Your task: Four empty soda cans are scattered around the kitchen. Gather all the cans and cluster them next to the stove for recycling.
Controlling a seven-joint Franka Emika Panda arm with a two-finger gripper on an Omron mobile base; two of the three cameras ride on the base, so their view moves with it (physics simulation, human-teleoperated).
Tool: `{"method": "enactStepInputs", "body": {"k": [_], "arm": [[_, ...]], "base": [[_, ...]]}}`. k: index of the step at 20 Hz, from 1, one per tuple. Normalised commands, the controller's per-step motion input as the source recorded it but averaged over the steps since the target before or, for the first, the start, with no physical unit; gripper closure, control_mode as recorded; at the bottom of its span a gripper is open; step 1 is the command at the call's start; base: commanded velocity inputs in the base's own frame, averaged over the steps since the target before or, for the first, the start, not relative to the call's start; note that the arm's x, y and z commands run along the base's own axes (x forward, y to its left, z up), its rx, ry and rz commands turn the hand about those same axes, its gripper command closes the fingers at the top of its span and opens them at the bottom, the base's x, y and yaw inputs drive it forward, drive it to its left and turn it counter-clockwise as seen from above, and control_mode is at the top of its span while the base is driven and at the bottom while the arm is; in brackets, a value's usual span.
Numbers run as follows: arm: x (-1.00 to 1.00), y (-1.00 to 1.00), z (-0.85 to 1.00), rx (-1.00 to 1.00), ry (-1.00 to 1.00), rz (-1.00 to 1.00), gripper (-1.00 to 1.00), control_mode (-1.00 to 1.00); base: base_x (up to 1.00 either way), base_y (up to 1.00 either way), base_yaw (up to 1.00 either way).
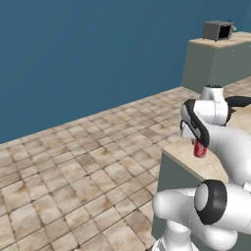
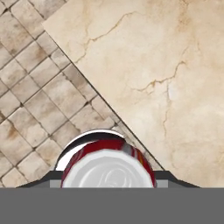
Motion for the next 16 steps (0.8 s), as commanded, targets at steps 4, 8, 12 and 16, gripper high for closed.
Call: {"method": "enactStepInputs", "body": {"k": [4, 8, 12, 16], "arm": [[-0.08, 0.12, 0.16, 0.0, 0.0, -0.02, 1.0, -1.0], [-0.21, 0.09, 0.13, 0.0, 0.0, -0.03, 1.0, -1.0], [-0.17, 0.1, 0.04, 0.0, -0.05, -0.02, 1.0, -1.0], [-0.02, 0.0, 0.0, 0.0, -0.01, 0.0, 1.0, -1.0]], "base": [[0.0, 0.0, 0.0], [0.0, 0.0, 0.0], [0.0, 0.0, 0.0], [0.0, 0.0, 0.0]]}}
